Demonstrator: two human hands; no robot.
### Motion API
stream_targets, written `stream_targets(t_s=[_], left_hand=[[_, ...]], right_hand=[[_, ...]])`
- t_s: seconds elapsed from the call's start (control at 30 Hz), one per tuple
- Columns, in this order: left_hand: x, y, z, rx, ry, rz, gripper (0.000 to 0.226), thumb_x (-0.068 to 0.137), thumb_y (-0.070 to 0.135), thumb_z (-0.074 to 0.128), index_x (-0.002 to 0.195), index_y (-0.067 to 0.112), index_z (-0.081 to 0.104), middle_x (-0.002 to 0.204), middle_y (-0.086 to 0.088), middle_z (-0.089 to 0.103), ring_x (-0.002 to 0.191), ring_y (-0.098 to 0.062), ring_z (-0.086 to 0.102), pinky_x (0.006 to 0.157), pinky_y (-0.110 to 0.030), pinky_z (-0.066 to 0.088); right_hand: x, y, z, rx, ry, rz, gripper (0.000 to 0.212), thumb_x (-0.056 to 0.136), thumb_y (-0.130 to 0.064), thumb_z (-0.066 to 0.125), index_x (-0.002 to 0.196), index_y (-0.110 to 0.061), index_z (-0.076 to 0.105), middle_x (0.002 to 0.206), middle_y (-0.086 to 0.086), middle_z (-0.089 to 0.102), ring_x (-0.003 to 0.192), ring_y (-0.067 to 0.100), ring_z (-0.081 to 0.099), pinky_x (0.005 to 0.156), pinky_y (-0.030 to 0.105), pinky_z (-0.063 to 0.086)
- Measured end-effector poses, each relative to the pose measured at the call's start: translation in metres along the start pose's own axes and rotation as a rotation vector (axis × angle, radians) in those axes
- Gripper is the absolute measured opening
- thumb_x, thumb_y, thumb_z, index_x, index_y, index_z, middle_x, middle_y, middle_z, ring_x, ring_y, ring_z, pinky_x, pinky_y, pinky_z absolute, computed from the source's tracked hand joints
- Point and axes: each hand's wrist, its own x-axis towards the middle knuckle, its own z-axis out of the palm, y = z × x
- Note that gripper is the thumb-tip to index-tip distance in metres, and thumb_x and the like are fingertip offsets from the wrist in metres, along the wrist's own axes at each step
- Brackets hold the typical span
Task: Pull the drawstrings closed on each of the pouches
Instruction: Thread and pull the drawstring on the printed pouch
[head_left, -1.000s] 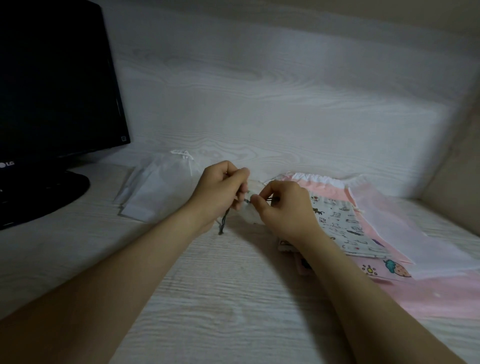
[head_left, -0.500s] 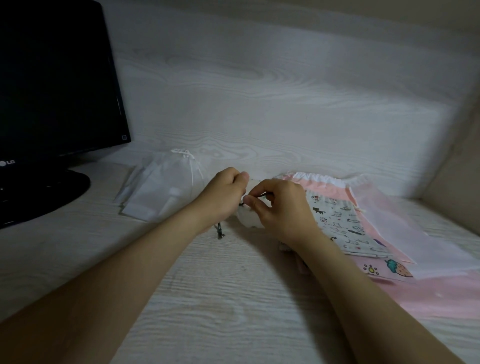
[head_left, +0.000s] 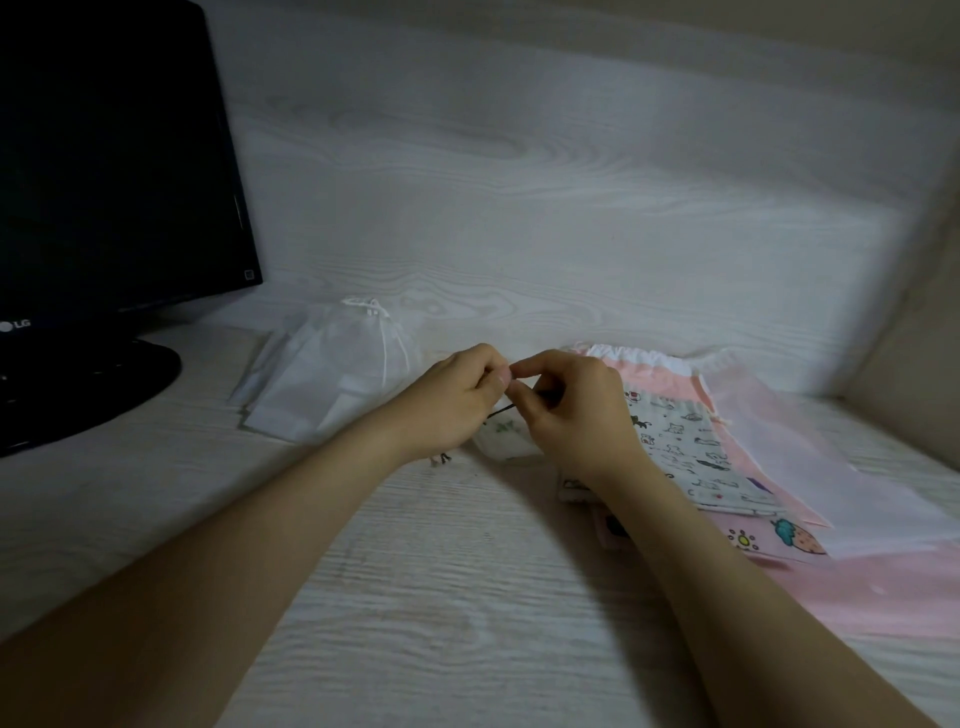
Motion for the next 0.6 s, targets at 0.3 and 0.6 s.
stream_targets(t_s=[0.3,0.6], left_hand=[[-0.0009,0.0003,-0.0044,-0.032,0.059,0.019,0.014,0.108,0.029,0.056,0.100,0.018,0.061,0.076,-0.002,0.063,0.067,-0.009,0.053,0.068,-0.032,0.047],[-0.0017,0.0028,-0.0092,-0.030,-0.033,0.028,0.019,0.106,0.020,0.062,0.100,0.020,0.080,0.081,0.004,0.078,0.071,-0.009,0.071,0.071,-0.025,0.056]], right_hand=[[0.0003,-0.0038,0.0004,0.001,0.038,0.081,0.013,0.094,-0.028,0.071,0.084,-0.023,0.066,0.053,-0.003,0.061,0.047,0.009,0.052,0.053,0.036,0.047],[-0.0004,-0.0017,0.0018,-0.067,-0.012,0.087,0.006,0.096,-0.026,0.058,0.091,-0.023,0.059,0.058,0.004,0.062,0.053,0.025,0.056,0.053,0.049,0.048]])
